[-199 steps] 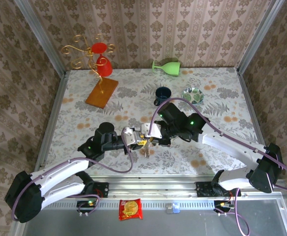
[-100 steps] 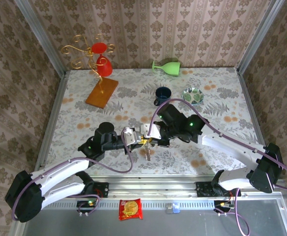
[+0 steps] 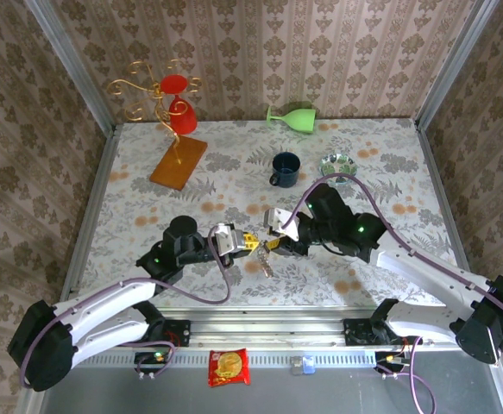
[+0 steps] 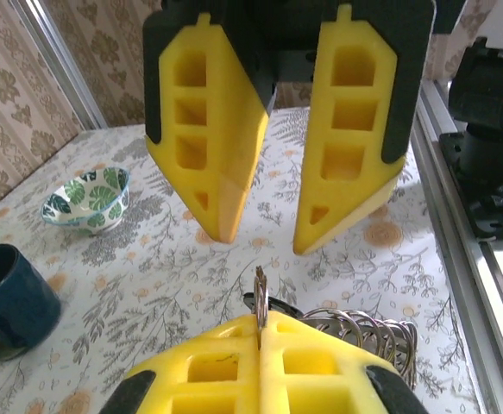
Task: Put the keys on the keyring
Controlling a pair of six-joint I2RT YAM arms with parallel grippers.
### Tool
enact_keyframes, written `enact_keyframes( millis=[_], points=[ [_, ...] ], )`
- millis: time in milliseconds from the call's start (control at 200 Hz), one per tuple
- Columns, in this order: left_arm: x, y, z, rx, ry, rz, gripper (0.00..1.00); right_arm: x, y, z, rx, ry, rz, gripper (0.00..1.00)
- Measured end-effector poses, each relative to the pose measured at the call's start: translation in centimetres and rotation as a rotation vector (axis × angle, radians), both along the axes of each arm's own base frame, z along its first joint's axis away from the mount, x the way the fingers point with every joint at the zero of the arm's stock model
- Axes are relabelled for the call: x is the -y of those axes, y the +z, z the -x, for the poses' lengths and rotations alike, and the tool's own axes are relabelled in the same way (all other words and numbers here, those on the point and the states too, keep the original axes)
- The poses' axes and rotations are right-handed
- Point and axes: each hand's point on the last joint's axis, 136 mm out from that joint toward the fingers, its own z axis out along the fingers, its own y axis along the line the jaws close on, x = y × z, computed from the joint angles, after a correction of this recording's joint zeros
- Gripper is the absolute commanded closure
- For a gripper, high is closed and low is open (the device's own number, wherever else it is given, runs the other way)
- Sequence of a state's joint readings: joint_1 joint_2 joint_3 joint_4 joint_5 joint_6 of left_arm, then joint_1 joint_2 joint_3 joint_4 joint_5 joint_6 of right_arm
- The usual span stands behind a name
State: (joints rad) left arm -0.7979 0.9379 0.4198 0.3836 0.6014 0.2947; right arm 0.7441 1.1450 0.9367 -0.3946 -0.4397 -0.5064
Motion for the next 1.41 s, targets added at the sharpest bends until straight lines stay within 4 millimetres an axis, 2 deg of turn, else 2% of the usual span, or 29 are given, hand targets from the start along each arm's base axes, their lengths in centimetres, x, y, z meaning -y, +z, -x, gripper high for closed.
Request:
enact_keyframes(
  millis=[185,700,990,1170,1405],
  points=[
    [0.0,0.0,0.6,-0.007,-0.027,0.023,1.0,-0.2,-0.3,0.2,-0.018,0.004,-0.015,0.7],
    [0.1,0.4,0.9,-0.005,-0.044,0.051,1.0,-0.4,-1.2,0.5,-0.051,0.023,0.0,1.0],
    [0.2,0.3,1.0,-0.018,-0.055,0.063,1.0,-0.7,-2.2,0.6,-0.088,0.039,0.014,1.0],
    [0.2,0.6,1.1,-0.012,-0.059,0.074,1.0,-0.7,-2.1,0.6,-0.09,0.034,0.008,0.78],
    [0.3,1.3,1.2,0.004,-0.068,0.101,1.0,-0.3,-0.5,1.0,-0.035,0.031,-0.052,0.74]
  ],
)
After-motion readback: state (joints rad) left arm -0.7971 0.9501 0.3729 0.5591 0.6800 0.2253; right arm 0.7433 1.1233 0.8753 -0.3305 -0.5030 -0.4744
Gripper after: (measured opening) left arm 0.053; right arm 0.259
